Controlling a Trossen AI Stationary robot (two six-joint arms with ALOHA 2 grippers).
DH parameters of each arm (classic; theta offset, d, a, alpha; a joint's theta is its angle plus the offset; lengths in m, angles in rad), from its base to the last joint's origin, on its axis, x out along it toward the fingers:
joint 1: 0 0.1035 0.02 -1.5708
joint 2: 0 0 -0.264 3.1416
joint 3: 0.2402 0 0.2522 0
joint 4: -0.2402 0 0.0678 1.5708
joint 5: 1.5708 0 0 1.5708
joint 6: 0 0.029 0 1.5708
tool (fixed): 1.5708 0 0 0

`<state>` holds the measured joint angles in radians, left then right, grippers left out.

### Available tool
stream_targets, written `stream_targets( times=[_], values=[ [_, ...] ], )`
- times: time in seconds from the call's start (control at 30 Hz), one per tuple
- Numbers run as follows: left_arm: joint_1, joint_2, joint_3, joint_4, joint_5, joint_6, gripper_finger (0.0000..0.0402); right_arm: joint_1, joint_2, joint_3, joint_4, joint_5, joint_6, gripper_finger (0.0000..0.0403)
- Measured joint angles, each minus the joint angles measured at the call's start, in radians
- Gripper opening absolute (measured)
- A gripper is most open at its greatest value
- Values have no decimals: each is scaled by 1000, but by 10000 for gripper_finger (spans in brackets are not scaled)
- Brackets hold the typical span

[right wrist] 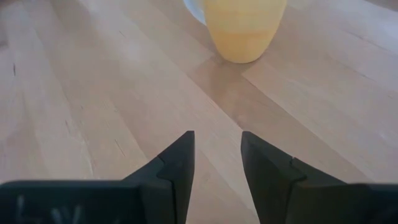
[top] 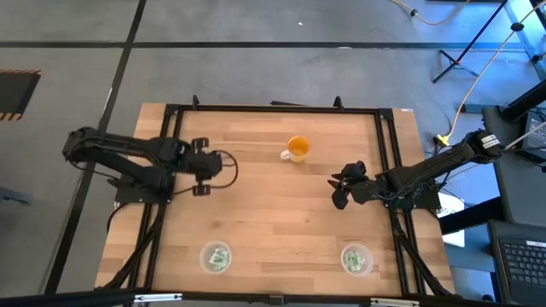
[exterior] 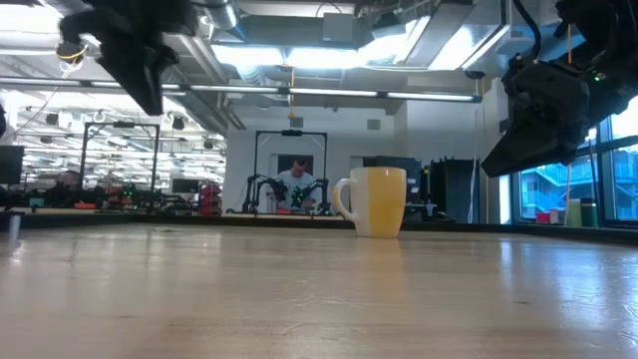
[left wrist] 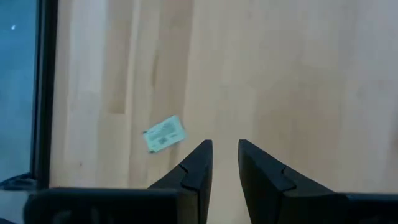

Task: Pick and place items into bin
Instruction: Put the stevia packet into the left transparent bin

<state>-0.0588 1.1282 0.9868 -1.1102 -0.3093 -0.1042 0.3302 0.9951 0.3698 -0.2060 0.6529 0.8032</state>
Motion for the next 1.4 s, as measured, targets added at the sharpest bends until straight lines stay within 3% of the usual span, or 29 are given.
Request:
stream_targets(
  times=[0.23, 0.37, 0.53, 1.03, 1.4],
  values=[
    [248, 8, -1, 144, 191, 242, 72, 0, 0, 0, -7, 5, 0, 135],
    [347, 13, -1, 171, 224, 300, 72, 0, 0, 0, -10, 6, 0, 135],
    [446, 45, -18, 176, 266, 319, 72, 0, 0, 0, -10, 8, 0, 135],
    [704, 148, -258, 388, 332, 414, 73, 0, 0, 0, -10, 8, 3, 135],
    [836, 263, -261, 412, 338, 283, 73, 0, 0, 0, -10, 9, 1, 135]
  ],
)
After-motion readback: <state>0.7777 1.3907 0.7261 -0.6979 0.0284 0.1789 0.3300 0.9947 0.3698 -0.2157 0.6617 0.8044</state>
